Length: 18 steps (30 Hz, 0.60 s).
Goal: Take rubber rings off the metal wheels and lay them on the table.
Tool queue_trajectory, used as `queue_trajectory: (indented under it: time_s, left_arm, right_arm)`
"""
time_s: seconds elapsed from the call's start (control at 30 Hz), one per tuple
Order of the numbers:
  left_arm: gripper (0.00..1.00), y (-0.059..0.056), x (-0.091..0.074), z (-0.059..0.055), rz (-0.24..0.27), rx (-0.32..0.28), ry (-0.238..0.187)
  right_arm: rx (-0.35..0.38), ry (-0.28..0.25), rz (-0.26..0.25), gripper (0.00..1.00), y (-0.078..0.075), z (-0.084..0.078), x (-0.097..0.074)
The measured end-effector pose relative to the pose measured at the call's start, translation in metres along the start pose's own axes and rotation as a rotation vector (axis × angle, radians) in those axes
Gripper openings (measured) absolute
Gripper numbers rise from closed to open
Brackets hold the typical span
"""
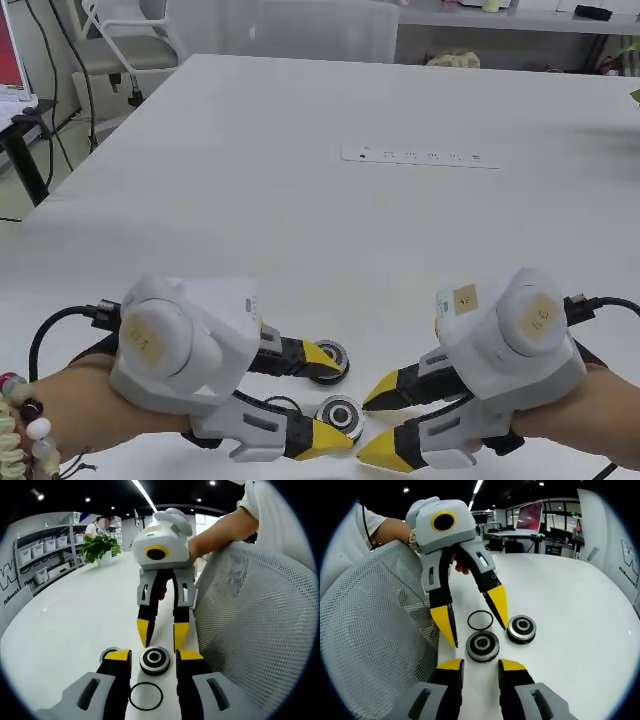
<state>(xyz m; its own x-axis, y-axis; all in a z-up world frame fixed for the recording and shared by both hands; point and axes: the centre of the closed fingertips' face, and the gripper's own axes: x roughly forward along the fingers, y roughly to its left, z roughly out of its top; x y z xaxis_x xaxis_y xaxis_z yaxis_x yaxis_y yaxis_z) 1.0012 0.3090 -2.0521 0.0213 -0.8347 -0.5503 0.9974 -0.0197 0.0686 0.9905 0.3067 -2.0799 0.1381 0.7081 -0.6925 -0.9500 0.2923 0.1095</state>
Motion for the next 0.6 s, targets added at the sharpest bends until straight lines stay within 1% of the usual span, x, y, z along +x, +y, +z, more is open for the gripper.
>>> queue_trajectory:
  time_s: [0.07, 0.17, 0.2, 0.27, 0.33, 0.37, 0.4, 0.6]
  left_arm:
    - [0.3, -0.0013, 0.0009, 0.0001, -0.001, 0.009, 0.003]
    - [0.24, 0.0006, 0.0029, 0.0, 0.005, -0.021, -0.004]
    - [0.21, 0.0006, 0.0036, -0.0013, 0.004, -0.027, -0.002]
    - [0.19, 0.0007, 0.0051, -0.005, 0.005, -0.032, 0.01]
    - [0.19, -0.0006, 0.0069, -0.0082, -0.002, -0.056, 0.016]
    - [0.2, 0.0004, 0.0068, -0.0078, 0.006, -0.058, 0.009]
    - [0.2, 0.0002, 0.0075, -0.007, 0.002, -0.062, 0.007]
    - [0.19, 0.0007, 0.0078, -0.0053, 0.006, -0.053, -0.003]
  right_arm:
    - [0.0, -0.001, 0.001, 0.25, 0.0003, 0.0003, 0.0004]
    - [-0.001, 0.0, 0.003, 0.25, 0.0009, 0.0001, 0.0011]
    - [-0.002, 0.002, 0.004, 0.24, 0.001, -0.0001, 0.0013]
    - [-0.003, 0.004, 0.004, 0.24, 0.0011, -0.0003, 0.0015]
    - [-0.006, 0.004, 0.005, 0.24, 0.0013, -0.0003, 0.0016]
    - [-0.007, 0.004, 0.005, 0.24, 0.0014, -0.0001, 0.0016]
    - [-0.006, 0.003, 0.004, 0.24, 0.0012, 0.0001, 0.0016]
    - [-0.006, -0.003, -0.003, 0.24, -0.0004, 0.0017, 0.0012]
